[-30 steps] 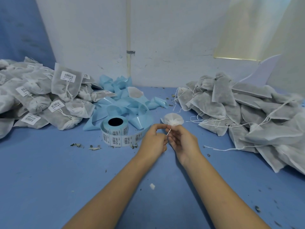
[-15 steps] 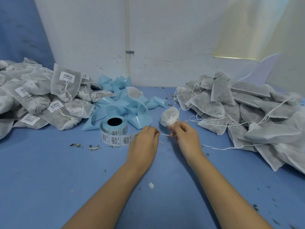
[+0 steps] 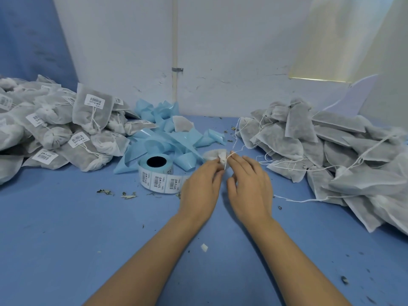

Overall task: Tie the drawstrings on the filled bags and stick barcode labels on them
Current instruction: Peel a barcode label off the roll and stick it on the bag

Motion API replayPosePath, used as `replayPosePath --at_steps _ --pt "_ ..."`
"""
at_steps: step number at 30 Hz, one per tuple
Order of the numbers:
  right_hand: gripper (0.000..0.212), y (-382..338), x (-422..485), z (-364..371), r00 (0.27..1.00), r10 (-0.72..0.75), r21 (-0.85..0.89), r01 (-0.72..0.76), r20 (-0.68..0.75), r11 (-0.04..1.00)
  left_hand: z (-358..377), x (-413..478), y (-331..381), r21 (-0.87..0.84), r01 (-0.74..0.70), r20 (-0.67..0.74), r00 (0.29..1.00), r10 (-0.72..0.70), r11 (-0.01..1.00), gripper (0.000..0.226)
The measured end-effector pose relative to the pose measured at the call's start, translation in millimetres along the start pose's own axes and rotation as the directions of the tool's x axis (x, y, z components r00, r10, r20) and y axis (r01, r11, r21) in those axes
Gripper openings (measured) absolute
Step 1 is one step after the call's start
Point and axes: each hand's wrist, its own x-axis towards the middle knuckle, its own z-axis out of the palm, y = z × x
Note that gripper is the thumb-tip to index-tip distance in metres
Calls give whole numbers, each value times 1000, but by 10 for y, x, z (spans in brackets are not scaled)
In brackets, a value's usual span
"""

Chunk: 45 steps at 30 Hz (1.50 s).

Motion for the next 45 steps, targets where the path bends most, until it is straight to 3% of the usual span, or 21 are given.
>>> replayPosePath --at_steps 4,8,12,16,19,22,24,28,31,36,39,42,45 --pt "44 -6 3 4 997 -35 8 36 -70 999 8 3 -16 39 -64 -18 998 65 997 15" --pt "34 -4 4 17 990 -15 55 23 -143 998 -4 19 -6 118 -123 66 991 116 985 20" --pt "26 33 -2 52 983 162 309 -129 -82 942 13 -18 6 131 -86 59 995 79 988 20" --pt "25 72 3 86 934 357 533 -313 23 786 32 -57 8 12 21 127 992 -22 1000 19" --pt "20 96 31 83 856 490 710 -448 164 543 38 -72 0 -32 57 147 988 -52 998 13" --pt "15 85 55 64 809 531 796 -486 253 360 45 -70 -28 -114 101 119 989 -88 988 11" --pt "13 75 54 58 809 514 817 -486 286 310 48 -61 -44 -196 146 88 987 -131 970 12" --pt "13 55 44 53 849 422 803 -478 318 356 38 -41 -60 -311 203 29 978 -204 928 19" --pt "17 25 38 39 881 348 790 -451 320 415 33 -36 -68 -295 213 2 975 -222 931 12" --pt "12 23 26 53 919 302 630 -393 253 669 17 -64 -69 -135 132 -12 991 -135 982 11" --pt "13 -4 25 45 939 293 571 -344 183 746 12 -70 -17 -221 71 -53 995 -85 973 10" --pt "15 -54 23 48 936 314 623 -342 160 703 29 -73 76 -522 177 -3 978 -209 834 16" --pt "17 -103 23 70 907 366 705 -400 210 586 37 -55 100 -661 247 56 958 -281 708 19"
